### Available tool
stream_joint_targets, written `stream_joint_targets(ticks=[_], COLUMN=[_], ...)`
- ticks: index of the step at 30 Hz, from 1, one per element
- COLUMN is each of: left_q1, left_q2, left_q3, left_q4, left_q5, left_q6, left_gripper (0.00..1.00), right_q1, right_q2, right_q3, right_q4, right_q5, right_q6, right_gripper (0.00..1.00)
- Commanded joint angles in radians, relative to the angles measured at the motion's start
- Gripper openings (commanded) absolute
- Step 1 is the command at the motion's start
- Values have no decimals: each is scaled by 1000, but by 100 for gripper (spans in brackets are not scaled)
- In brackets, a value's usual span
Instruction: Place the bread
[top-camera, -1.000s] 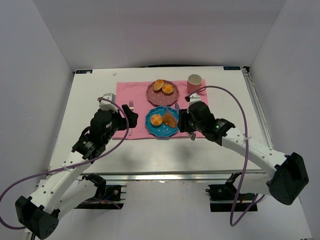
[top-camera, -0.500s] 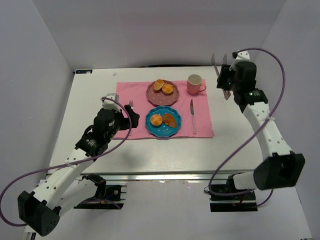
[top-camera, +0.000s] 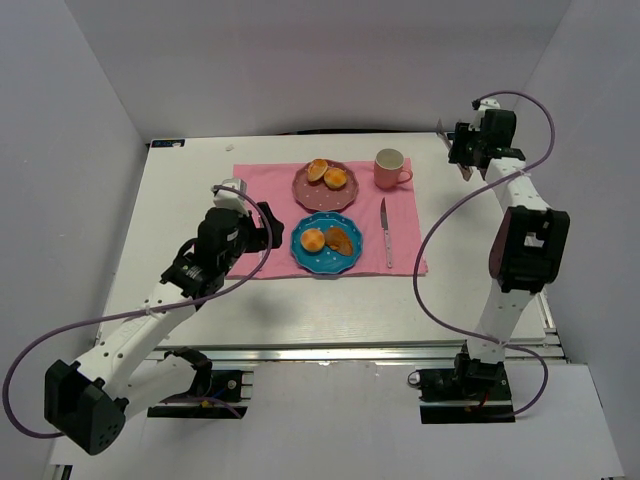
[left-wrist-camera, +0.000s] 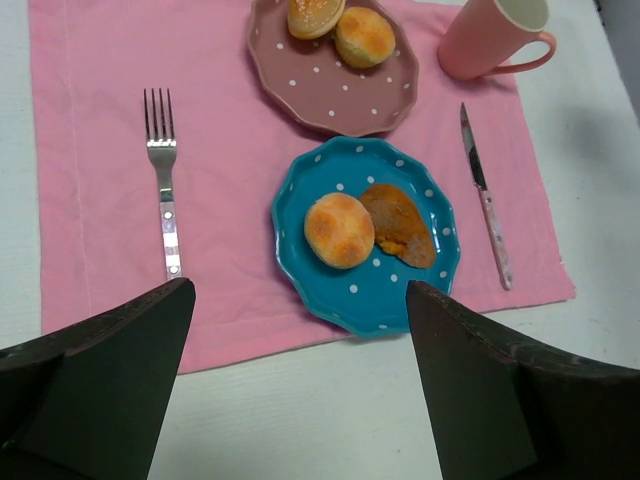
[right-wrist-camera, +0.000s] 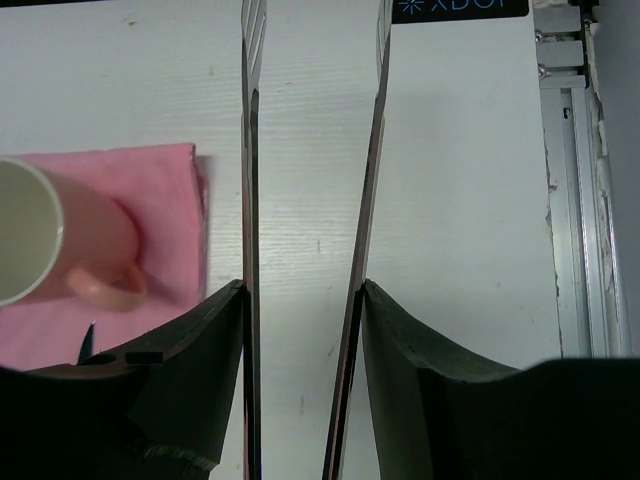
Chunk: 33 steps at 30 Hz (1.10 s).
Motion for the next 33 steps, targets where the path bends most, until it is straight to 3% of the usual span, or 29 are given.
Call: stream_joint_targets(ticks=[1, 15, 20, 24, 29, 33], left_q1=[0, 0, 0, 1, 0, 1], left_q2=[14, 85, 104, 85, 54, 30], left_q3=[30, 39, 43, 50, 48, 57], left_q4=[20, 55, 55, 37, 15, 0], left_q5=[-26, -27, -17, -21, -32, -55], left_q6=[24, 43, 42, 42, 33, 19], left_gripper=[98, 98, 98, 98, 98, 98], right_q1=[-19, -45, -46, -46, -43, -5], right_q2=[81, 338, 361, 274, 55, -289], right_q3=[103, 168, 177, 125, -7, -333], right_q4=[56, 61, 37, 53, 79, 145], right_q5=[-22, 12, 23, 27, 110, 74], right_q6=[-24, -53, -50, -30, 59, 188], right_gripper=[54, 57, 69, 89, 89, 89])
